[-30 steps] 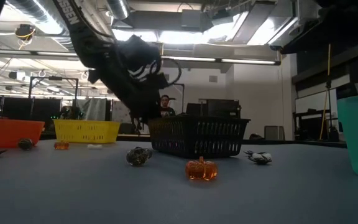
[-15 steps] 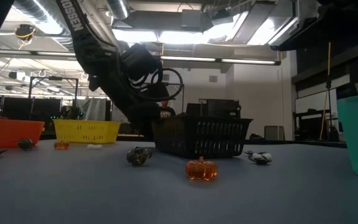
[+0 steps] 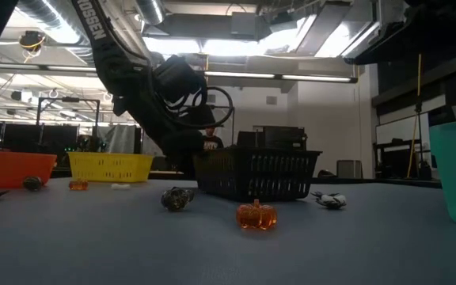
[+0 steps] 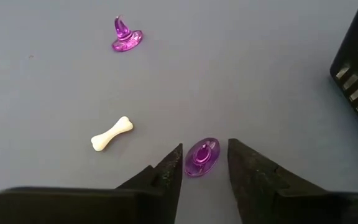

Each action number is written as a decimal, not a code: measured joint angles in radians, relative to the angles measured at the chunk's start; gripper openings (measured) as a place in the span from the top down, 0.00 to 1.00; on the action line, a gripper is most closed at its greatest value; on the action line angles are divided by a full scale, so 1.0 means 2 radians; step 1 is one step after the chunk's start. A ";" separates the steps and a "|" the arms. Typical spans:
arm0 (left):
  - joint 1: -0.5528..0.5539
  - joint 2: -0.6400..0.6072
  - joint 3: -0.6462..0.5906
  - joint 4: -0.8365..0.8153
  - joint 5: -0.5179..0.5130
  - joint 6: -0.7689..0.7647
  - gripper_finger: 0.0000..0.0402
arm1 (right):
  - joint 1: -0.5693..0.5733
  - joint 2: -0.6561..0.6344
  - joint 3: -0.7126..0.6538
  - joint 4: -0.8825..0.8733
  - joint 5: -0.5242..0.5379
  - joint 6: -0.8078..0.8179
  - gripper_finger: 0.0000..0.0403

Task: Sort Halloween decoration
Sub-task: Put the violet witch hat toy into the top yellow bin, then put the white bone toy into the green bin

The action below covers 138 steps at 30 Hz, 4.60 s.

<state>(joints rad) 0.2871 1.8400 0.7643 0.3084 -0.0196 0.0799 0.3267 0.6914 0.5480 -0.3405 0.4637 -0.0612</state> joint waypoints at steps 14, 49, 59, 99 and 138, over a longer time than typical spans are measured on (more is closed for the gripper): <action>0.000 0.000 0.000 0.000 -0.001 0.001 0.86 | 0.000 0.000 0.000 0.000 0.000 0.000 0.47; 0.011 -0.018 0.000 -0.006 -0.011 -0.006 1.00 | 0.000 0.000 0.000 0.000 0.000 0.000 0.47; 0.045 -0.090 0.000 -0.051 -0.010 -0.013 1.00 | 0.000 0.000 0.000 0.000 0.000 0.000 0.47; 0.146 -0.243 0.000 -0.318 -0.160 -0.054 0.62 | 0.000 0.000 0.000 -0.001 0.000 0.000 0.47; 0.091 -0.025 0.051 0.001 0.047 -0.026 0.57 | 0.000 0.000 0.000 0.001 0.034 -0.028 0.47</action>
<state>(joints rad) 0.4687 1.7893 0.8669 0.3108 0.0742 0.0278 0.3267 0.6918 0.5480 -0.3393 0.5316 -0.1181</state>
